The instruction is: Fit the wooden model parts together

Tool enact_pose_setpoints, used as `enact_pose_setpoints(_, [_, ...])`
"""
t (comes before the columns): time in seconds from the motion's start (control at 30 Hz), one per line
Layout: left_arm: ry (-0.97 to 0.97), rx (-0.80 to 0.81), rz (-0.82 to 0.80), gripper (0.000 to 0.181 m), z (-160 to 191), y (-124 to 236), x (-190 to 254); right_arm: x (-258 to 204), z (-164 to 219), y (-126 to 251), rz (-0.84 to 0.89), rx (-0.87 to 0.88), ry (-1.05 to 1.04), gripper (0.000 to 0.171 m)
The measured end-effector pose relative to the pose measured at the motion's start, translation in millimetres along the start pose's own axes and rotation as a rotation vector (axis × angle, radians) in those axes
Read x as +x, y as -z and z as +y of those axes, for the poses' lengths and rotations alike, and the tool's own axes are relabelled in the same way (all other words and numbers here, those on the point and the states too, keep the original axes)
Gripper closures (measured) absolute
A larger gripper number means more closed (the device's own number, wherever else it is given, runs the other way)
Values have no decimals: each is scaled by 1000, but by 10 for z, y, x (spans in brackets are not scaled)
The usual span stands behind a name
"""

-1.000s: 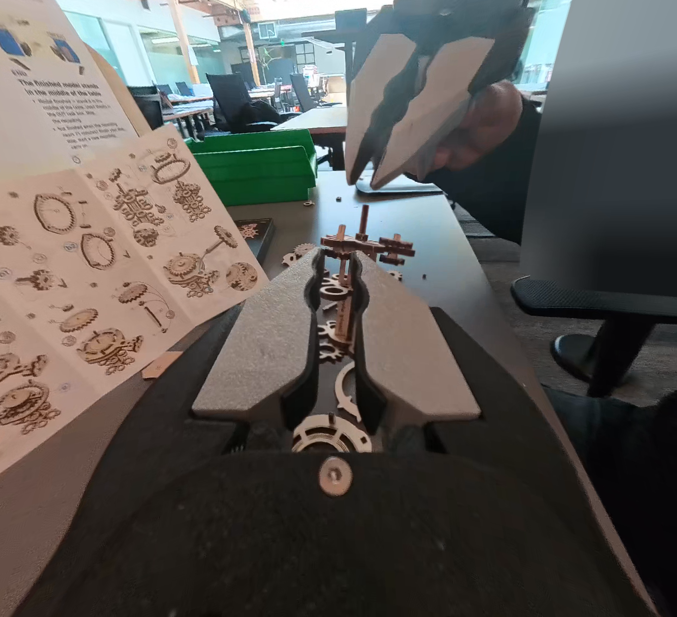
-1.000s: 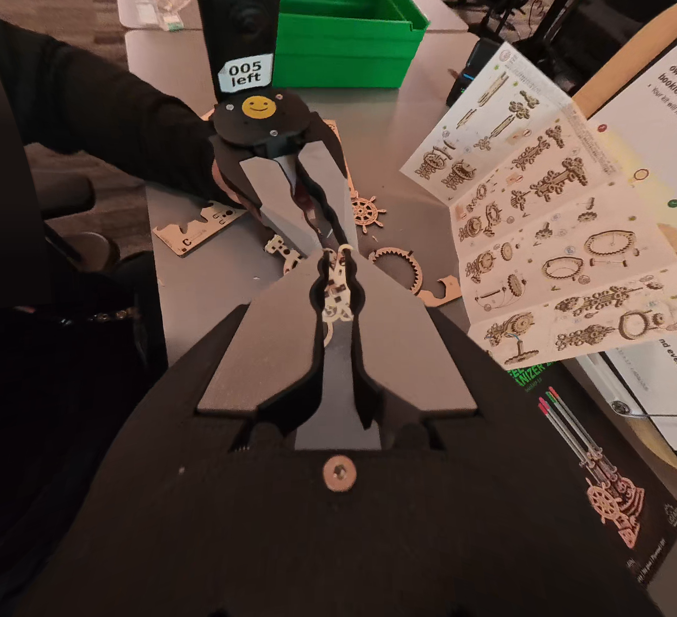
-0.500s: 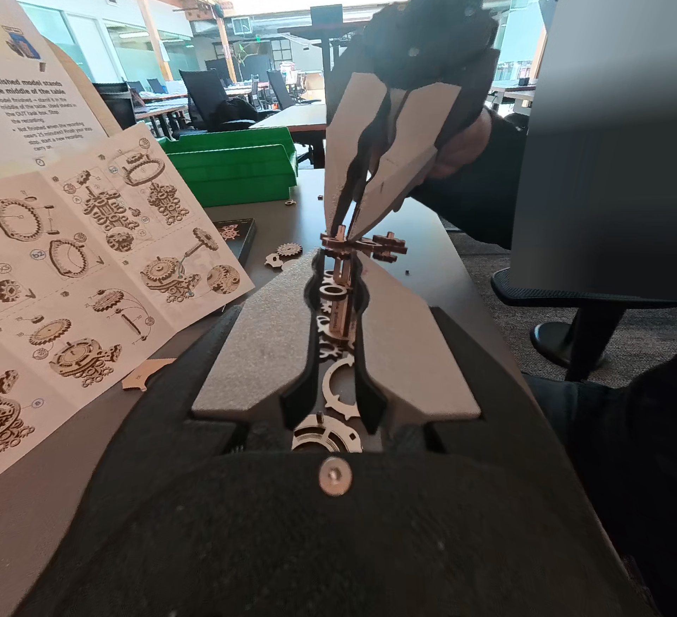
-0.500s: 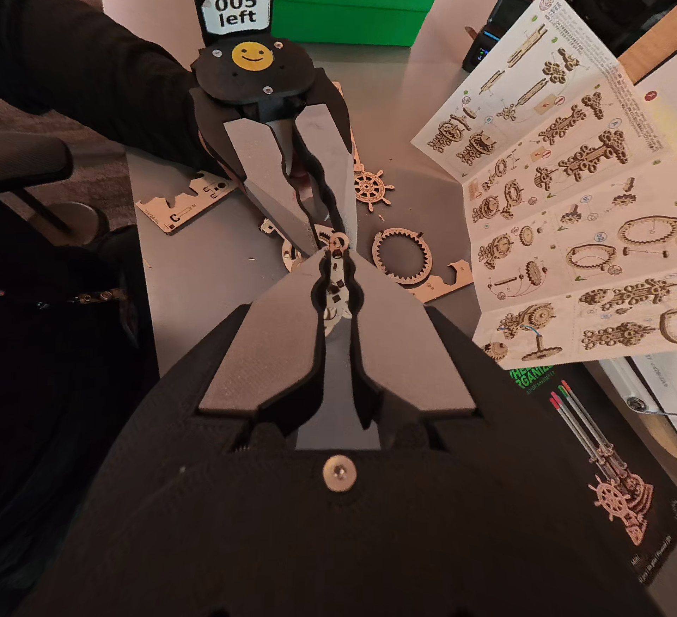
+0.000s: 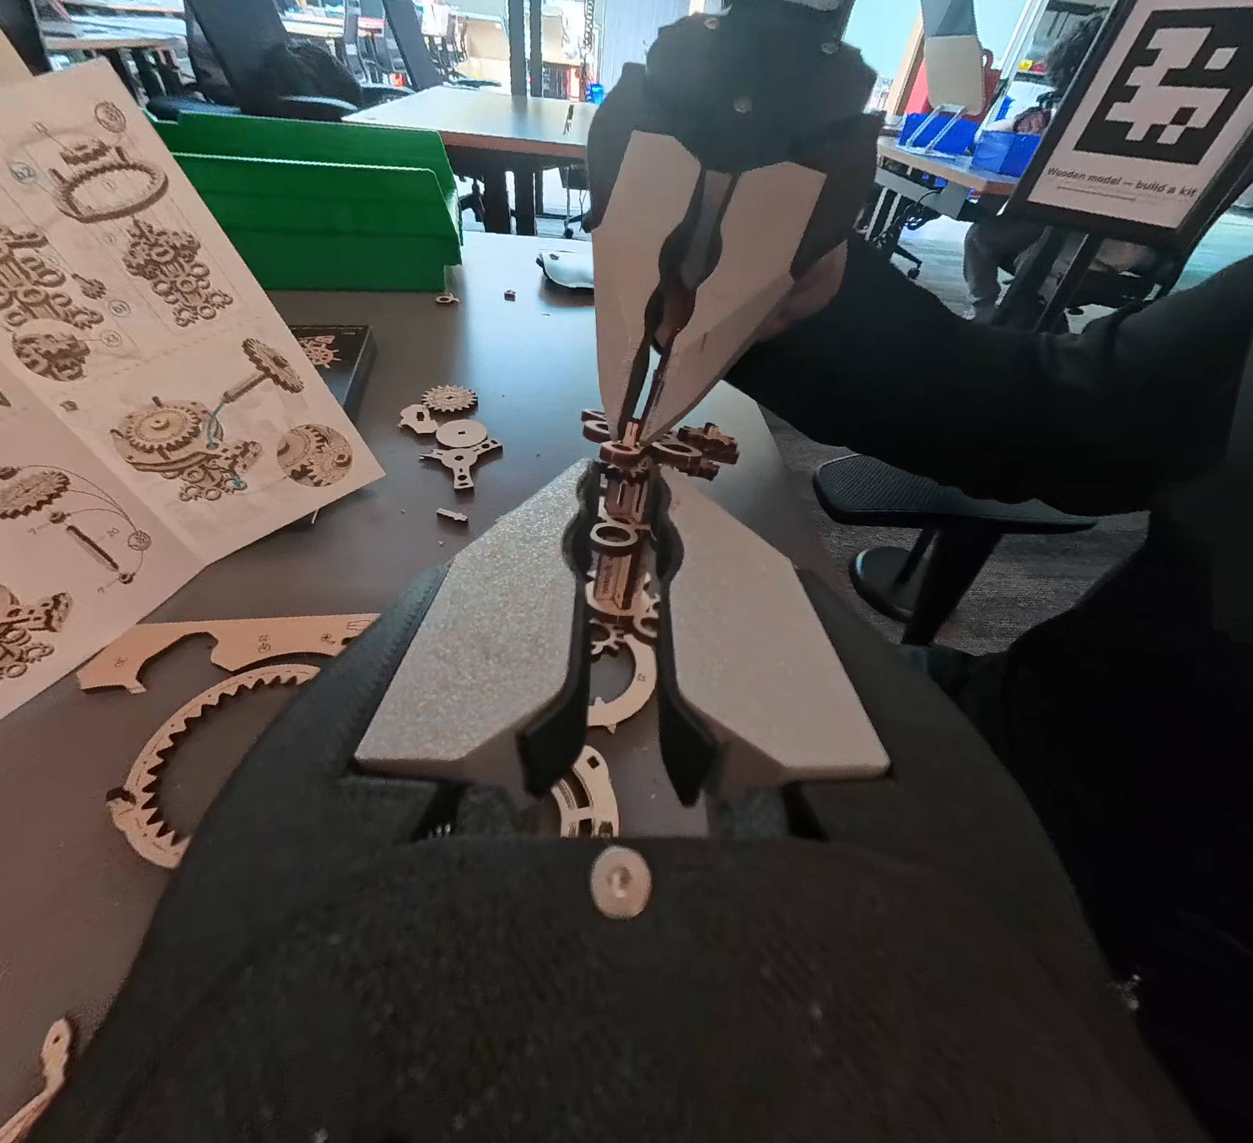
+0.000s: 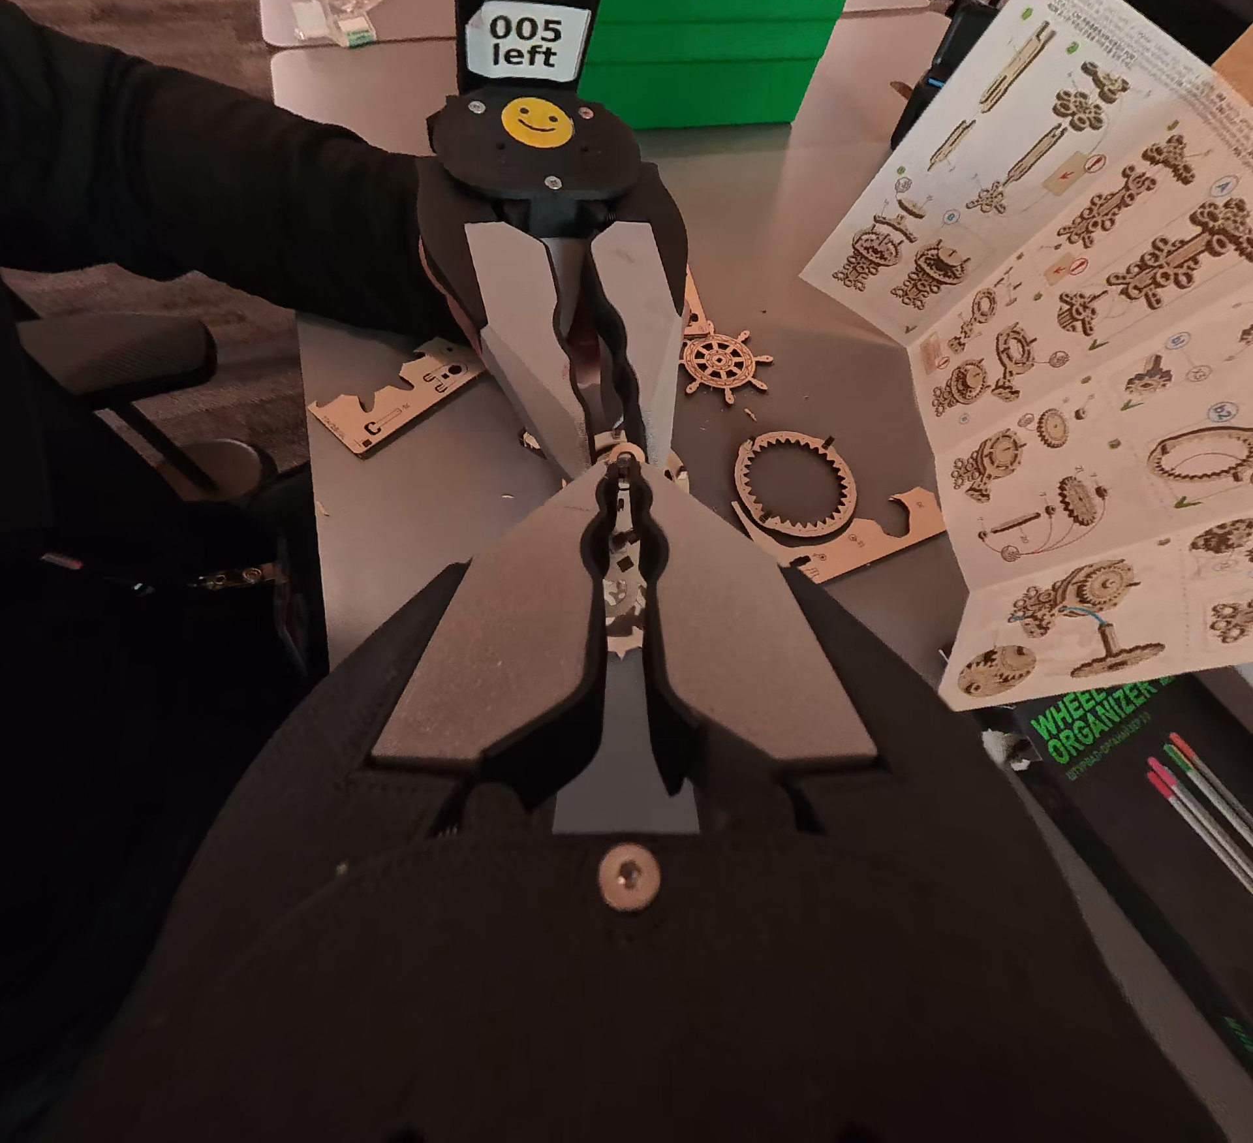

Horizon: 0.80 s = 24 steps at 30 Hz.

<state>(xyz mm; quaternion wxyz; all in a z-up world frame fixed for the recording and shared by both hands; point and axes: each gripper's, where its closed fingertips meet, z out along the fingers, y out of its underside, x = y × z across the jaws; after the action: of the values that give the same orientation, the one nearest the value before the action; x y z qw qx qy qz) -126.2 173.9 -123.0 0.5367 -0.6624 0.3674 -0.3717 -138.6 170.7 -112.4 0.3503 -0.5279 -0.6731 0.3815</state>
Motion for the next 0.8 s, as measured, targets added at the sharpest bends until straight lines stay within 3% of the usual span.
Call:
enact_pose_setpoints(0.1, [35, -32, 28, 168, 8, 38, 7, -11, 8, 4, -17, 29, -28, 171])
enact_pose_setpoints(0.2, [10, -116, -53, 155, 31, 218, -191, -1, 43, 36, -9, 26, -36, 171])
enact_pose_setpoints(0.43, [116, -347, -195, 160, 311, 830, -624, -68, 170, 102, -5, -21, -29, 171])
enact_pose_setpoints(0.63, [50, -587, -278, 159, 690, 1048, -721, -41, 349, 178, 38, -76, -34, 171])
enact_pose_setpoints(0.8, [28, -679, -258, 152, 849, 1104, -677, 5, 407, 270, 59, -80, -55, 171])
